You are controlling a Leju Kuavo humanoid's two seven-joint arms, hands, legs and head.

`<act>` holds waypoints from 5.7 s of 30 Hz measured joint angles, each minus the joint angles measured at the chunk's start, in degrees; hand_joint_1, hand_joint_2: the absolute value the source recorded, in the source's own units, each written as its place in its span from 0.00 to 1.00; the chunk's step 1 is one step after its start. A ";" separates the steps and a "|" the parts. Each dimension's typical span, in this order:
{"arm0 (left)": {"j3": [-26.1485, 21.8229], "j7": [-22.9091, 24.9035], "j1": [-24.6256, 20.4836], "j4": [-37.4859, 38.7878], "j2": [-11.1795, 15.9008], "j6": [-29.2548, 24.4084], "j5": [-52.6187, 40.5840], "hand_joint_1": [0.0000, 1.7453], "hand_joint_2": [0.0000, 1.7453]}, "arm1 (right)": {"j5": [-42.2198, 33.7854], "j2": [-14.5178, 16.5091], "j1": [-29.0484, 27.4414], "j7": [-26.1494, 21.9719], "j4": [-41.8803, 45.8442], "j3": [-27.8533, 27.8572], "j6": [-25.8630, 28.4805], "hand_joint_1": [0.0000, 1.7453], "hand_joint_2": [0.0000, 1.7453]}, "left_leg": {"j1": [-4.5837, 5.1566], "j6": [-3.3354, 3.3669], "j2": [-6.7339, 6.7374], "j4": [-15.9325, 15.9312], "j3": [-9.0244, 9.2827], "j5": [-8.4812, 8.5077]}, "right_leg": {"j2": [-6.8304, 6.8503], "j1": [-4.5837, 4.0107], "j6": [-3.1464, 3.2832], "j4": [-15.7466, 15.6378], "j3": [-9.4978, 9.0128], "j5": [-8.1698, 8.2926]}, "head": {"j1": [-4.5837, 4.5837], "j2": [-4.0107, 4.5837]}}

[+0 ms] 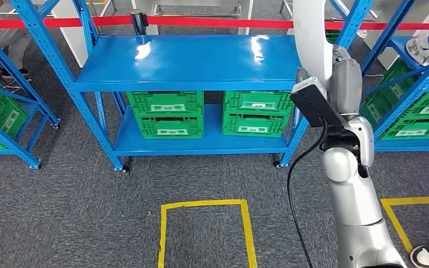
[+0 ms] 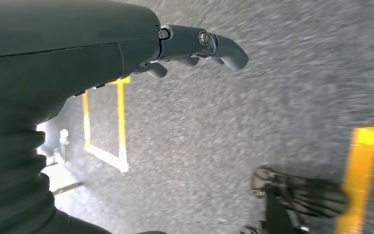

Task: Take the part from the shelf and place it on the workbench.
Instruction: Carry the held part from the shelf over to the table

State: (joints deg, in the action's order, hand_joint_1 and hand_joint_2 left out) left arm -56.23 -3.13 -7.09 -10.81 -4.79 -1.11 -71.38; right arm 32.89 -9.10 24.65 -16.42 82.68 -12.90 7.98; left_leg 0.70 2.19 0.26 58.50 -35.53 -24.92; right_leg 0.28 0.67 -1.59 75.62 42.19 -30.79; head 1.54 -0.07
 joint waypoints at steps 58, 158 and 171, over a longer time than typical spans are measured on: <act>-3.24 0.11 2.09 0.58 -1.42 0.00 4.98 0.00 1.00 | -2.49 -6.98 -3.43 -1.40 1.51 4.64 0.87 1.00 1.00 | -0.82 -0.51 -0.04 -0.72 4.11 -3.34 | 0.26 0.28 -0.36 -6.37 0.13 -0.19 | -0.05 0.00; -4.29 1.92 2.74 0.94 -2.15 0.02 5.23 0.00 1.00 | -3.95 -8.44 -7.49 -2.34 -2.33 2.54 1.70 1.00 1.00 | -0.85 -1.34 5.25 0.58 3.54 -3.85 | 4.20 -0.12 -0.01 -16.53 -7.35 4.19 | -0.54 0.00; -4.96 1.88 3.44 0.74 -1.87 0.02 6.30 0.00 1.00 | -5.64 -9.26 -10.19 1.09 4.07 1.13 0.88 1.00 1.00 | -1.00 -3.67 1.93 12.84 -1.36 -10.34 | -1.46 0.03 2.30 -17.26 -7.15 5.21 | -0.53 0.00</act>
State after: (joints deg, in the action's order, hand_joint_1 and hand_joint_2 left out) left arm -61.19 -1.26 -3.65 -10.07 -6.66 -1.10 -65.08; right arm 27.25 -18.36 14.46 -15.33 86.75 -11.77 8.87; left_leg -0.30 -1.48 2.19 71.34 -36.89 -35.26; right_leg -1.18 0.70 0.71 58.36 35.04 -25.57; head 1.01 -0.07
